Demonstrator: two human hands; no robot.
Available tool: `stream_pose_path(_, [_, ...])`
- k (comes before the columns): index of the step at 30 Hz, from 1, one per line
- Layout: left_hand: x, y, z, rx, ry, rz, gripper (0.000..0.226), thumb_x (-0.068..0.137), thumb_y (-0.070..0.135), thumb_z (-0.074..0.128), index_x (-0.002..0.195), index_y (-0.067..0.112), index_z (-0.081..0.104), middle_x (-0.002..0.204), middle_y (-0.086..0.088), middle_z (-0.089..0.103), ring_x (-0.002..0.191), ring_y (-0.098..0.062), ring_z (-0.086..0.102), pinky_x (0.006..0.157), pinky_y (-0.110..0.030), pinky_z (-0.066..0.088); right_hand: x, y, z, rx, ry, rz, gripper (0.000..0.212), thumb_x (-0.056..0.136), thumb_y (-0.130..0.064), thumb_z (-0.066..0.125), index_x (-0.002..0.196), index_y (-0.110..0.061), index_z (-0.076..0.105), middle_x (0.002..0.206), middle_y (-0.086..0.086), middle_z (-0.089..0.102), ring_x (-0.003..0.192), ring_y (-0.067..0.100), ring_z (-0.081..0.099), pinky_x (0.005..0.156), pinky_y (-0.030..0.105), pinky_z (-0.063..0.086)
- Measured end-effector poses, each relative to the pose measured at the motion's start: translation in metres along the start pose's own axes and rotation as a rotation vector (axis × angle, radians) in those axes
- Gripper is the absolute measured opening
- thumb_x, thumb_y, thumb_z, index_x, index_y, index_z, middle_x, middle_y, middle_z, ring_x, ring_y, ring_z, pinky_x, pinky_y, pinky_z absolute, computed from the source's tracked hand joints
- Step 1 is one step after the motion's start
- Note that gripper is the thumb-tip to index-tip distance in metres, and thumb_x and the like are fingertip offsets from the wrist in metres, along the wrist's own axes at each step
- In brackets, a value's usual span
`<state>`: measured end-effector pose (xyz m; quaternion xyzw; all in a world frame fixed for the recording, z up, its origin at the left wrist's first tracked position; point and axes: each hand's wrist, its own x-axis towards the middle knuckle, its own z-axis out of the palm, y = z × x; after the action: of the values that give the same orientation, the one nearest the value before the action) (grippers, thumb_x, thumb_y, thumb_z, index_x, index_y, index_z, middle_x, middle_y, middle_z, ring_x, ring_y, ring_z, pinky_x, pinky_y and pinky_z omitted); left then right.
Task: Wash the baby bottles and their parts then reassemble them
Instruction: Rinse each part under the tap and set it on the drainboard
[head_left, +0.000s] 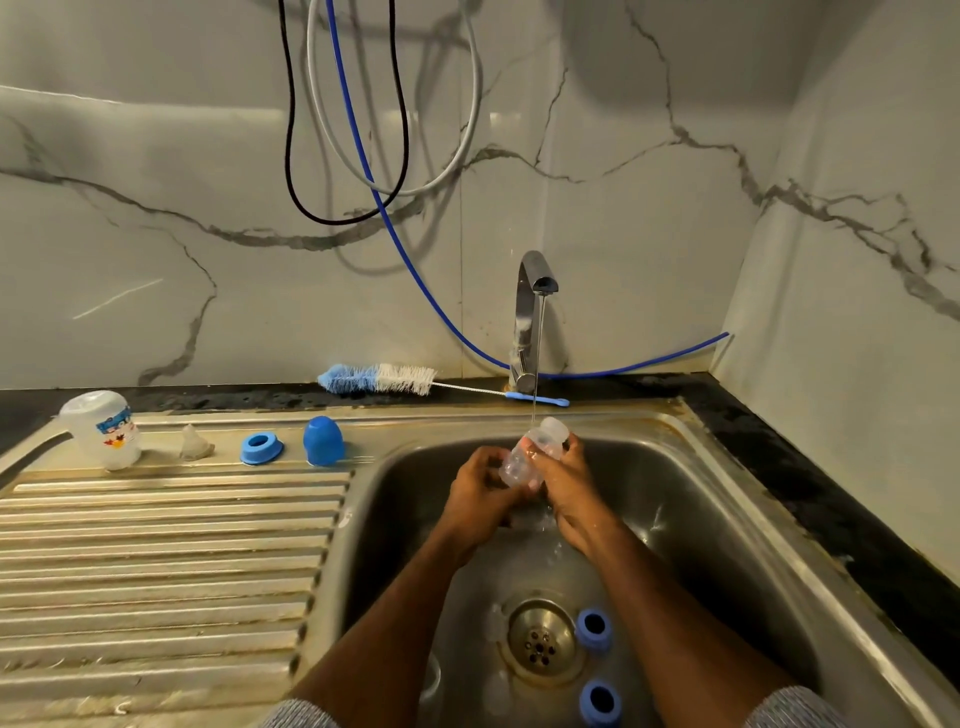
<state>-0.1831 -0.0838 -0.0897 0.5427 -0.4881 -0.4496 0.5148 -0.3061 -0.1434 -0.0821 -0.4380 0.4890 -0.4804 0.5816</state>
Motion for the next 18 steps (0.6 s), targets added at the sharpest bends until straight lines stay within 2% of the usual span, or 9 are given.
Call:
stream_pose_path(2, [0.000, -0.002, -0.002, 0.098, 0.004, 0.018, 0.047, 0.078, 0.020, 0.086, 0.114, 0.023, 0.056, 0.111, -0.004, 0.069, 0.095, -0.021, 0.071, 0.070, -0.033, 0.061, -0.002, -0.002, 0.000, 0.019, -0.059, 0.027, 0.047, 0.095, -0.029, 0.066, 0.139, -0.020, 0.050, 0.111, 0.003, 0.066, 0.099, 0.021, 0.067, 0.077, 0.038, 0.060])
stream_pose_path(4, [0.000, -0.005, -0.005, 0.232, 0.021, 0.015, 0.047, 0.076, 0.017, 0.086, 0.109, 0.025, 0.054, 0.110, -0.001, 0.065, 0.097, -0.019, 0.068, 0.072, -0.032, 0.061, -0.005, -0.004, -0.001, -0.067, -0.101, 0.057, 0.035, 0.099, -0.041, 0.058, 0.131, -0.026, 0.054, 0.116, 0.005, 0.066, 0.101, 0.022, 0.065, 0.079, 0.040, 0.058])
stream_pose_path(6, [0.000, -0.009, -0.008, 0.326, 0.045, -0.013, 0.046, 0.077, 0.016, 0.084, 0.107, 0.026, 0.051, 0.108, 0.002, 0.062, 0.098, -0.016, 0.065, 0.077, -0.033, 0.061, -0.005, -0.003, -0.002, -0.237, -0.149, 0.042, 0.037, 0.100, -0.049, 0.053, 0.133, -0.032, 0.052, 0.126, 0.003, 0.061, 0.111, 0.022, 0.061, 0.085, 0.039, 0.054])
stream_pose_path(9, [0.002, -0.012, -0.009, 0.451, 0.047, -0.062, 0.055, 0.077, 0.016, 0.085, 0.118, 0.023, 0.049, 0.115, 0.000, 0.062, 0.104, -0.017, 0.064, 0.089, -0.039, 0.059, -0.003, 0.000, -0.001, -0.422, -0.101, -0.094, 0.033, 0.096, -0.041, 0.063, 0.126, -0.029, 0.059, 0.124, 0.001, 0.063, 0.109, 0.018, 0.061, 0.090, 0.037, 0.055])
stream_pose_path(12, [0.003, -0.012, -0.010, 0.578, 0.006, -0.102, 0.081, 0.073, 0.013, 0.087, 0.140, 0.017, 0.041, 0.133, -0.006, 0.060, 0.123, -0.025, 0.059, 0.100, -0.043, 0.054, 0.000, 0.004, -0.005, -0.623, 0.033, -0.278, 0.033, 0.086, -0.028, 0.078, 0.116, -0.024, 0.066, 0.108, -0.008, 0.062, 0.103, 0.013, 0.060, 0.089, 0.031, 0.054])
stream_pose_path(14, [0.003, -0.012, -0.013, 0.620, 0.008, -0.120, 0.085, 0.071, 0.012, 0.089, 0.141, 0.017, 0.041, 0.137, -0.007, 0.058, 0.127, -0.027, 0.057, 0.102, -0.044, 0.053, -0.002, 0.005, -0.008, -0.691, -0.062, -0.223, 0.029, 0.081, -0.024, 0.082, 0.107, -0.026, 0.069, 0.099, -0.009, 0.066, 0.098, 0.012, 0.064, 0.080, 0.025, 0.054])
stream_pose_path(15, [0.003, -0.011, -0.015, 0.640, 0.006, -0.128, 0.084, 0.070, 0.011, 0.089, 0.139, 0.018, 0.042, 0.137, -0.008, 0.058, 0.126, -0.027, 0.057, 0.102, -0.044, 0.053, -0.003, 0.007, -0.009, -0.739, -0.117, -0.172, 0.026, 0.080, -0.024, 0.084, 0.102, -0.025, 0.071, 0.095, -0.007, 0.070, 0.094, 0.013, 0.067, 0.078, 0.027, 0.056])
stream_pose_path(16, [0.003, -0.012, -0.016, 0.666, -0.004, -0.140, 0.083, 0.071, 0.010, 0.089, 0.140, 0.019, 0.043, 0.138, -0.008, 0.057, 0.127, -0.028, 0.057, 0.103, -0.044, 0.053, -0.003, 0.008, -0.010, -0.802, -0.121, -0.164, 0.024, 0.078, -0.026, 0.085, 0.099, -0.023, 0.073, 0.092, -0.005, 0.072, 0.090, 0.014, 0.068, 0.078, 0.030, 0.057])
stream_pose_path(18, [0.002, -0.011, -0.017, 0.727, -0.030, -0.164, 0.086, 0.072, 0.008, 0.087, 0.143, 0.020, 0.041, 0.141, -0.009, 0.054, 0.129, -0.028, 0.055, 0.104, -0.044, 0.052, -0.004, 0.006, -0.011, -0.896, -0.022, -0.246, 0.025, 0.080, -0.030, 0.082, 0.102, -0.023, 0.073, 0.094, -0.004, 0.073, 0.089, 0.014, 0.068, 0.081, 0.032, 0.057])
